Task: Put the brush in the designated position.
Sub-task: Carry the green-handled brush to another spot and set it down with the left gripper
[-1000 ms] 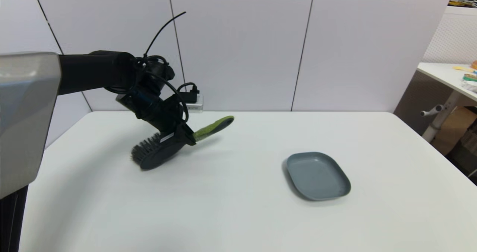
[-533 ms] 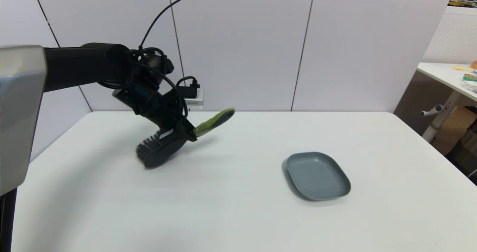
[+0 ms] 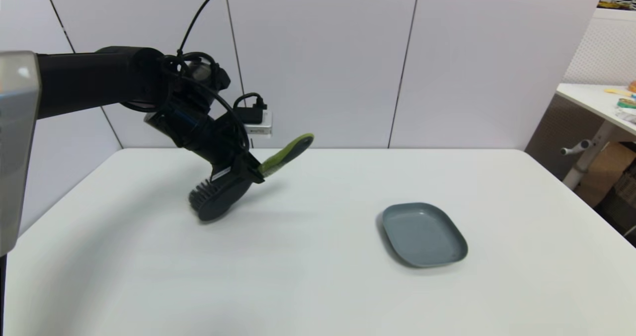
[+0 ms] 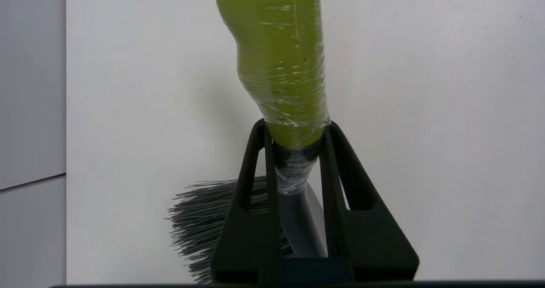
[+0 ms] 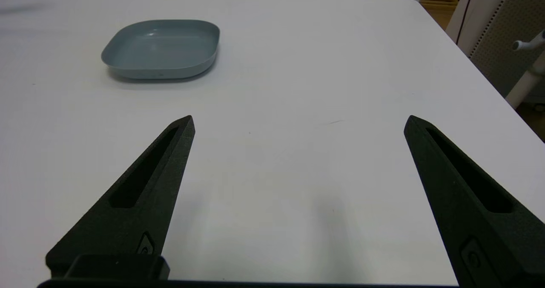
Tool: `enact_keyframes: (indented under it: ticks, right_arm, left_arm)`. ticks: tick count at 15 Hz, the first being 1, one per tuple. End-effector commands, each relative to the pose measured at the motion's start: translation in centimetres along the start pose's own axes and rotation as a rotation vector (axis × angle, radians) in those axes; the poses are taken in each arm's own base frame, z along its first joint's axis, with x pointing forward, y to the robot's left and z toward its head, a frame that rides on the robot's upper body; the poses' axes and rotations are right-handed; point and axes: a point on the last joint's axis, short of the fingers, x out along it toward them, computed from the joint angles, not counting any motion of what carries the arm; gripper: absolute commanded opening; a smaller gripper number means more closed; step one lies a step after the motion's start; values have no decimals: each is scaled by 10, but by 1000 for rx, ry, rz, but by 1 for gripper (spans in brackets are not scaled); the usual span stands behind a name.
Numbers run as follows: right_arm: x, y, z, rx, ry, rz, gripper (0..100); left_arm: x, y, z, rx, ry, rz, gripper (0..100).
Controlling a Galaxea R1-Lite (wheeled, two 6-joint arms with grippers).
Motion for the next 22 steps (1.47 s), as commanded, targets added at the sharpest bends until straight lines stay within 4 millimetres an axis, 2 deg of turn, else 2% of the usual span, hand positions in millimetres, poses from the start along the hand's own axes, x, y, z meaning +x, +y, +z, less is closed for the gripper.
enact_keyframes:
  ticks: [1, 10, 14, 17, 22]
  right_arm:
    - [0, 0, 0, -1, 3, 1, 100]
    - [0, 0, 0, -1, 3, 1, 100]
    - [0, 0, 0, -1, 3, 1, 100]
    - [0, 0, 0, -1, 3, 1, 100]
    - [0, 0, -1, -1, 0, 1, 100]
  left_arm:
    - [-5, -4, 8, 25, -12, 2, 0]
    - [-9, -12, 25, 59, -34, 2, 0]
    - [-14, -16, 31, 10, -44, 9, 0]
    - [-13, -20, 48, -102, -71, 39, 0]
    - [2, -31, 92, -376, -131, 117, 0]
